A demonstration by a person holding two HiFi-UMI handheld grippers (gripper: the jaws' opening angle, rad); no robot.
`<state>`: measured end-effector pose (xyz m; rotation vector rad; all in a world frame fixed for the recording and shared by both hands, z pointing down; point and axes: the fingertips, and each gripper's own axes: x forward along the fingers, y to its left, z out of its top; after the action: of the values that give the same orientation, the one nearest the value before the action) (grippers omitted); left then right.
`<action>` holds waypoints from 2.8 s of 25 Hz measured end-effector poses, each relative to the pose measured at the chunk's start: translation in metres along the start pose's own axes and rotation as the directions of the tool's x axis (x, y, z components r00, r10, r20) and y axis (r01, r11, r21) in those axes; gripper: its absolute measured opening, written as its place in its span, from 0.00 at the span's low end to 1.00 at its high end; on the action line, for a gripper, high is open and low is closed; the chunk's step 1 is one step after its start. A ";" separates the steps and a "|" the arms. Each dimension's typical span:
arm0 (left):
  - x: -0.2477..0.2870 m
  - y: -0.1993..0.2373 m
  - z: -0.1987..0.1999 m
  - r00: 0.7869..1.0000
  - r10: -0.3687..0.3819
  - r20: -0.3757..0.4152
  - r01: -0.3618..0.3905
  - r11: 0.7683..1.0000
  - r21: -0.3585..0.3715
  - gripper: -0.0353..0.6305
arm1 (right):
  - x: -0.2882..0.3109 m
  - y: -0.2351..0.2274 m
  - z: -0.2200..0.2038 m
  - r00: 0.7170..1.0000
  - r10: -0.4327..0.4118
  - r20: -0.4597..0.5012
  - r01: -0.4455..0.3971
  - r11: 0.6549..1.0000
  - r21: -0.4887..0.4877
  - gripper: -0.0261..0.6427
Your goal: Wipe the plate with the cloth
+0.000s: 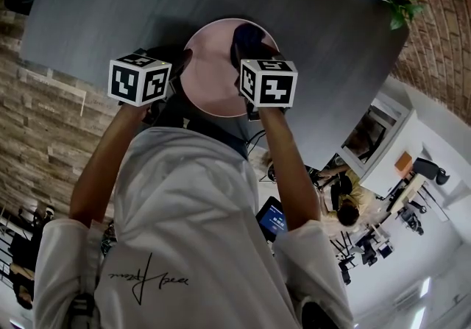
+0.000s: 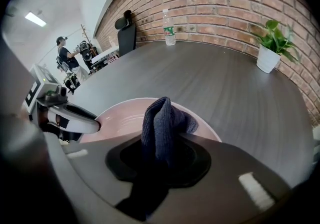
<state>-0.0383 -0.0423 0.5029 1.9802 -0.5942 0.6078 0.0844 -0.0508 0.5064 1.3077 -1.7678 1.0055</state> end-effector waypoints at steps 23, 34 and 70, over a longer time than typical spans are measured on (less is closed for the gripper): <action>-0.001 0.003 0.003 1.000 0.009 0.018 -0.008 1.000 -0.026 0.13 | 0.012 0.028 0.013 0.999 0.043 0.010 -0.042 0.998 -0.048 0.18; -0.001 0.004 0.004 1.000 0.005 0.021 -0.004 0.999 -0.032 0.13 | 0.017 0.042 0.015 0.997 0.069 0.015 -0.069 0.996 -0.050 0.18; 0.000 0.004 0.002 0.999 -0.011 0.035 0.014 0.997 -0.076 0.13 | 0.021 0.080 0.009 0.989 0.145 0.005 -0.144 0.989 -0.043 0.18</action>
<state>-0.0408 -0.0456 0.5050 1.9246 -0.6169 0.5366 0.0016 -0.0523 0.5068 1.1720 -1.9018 1.0364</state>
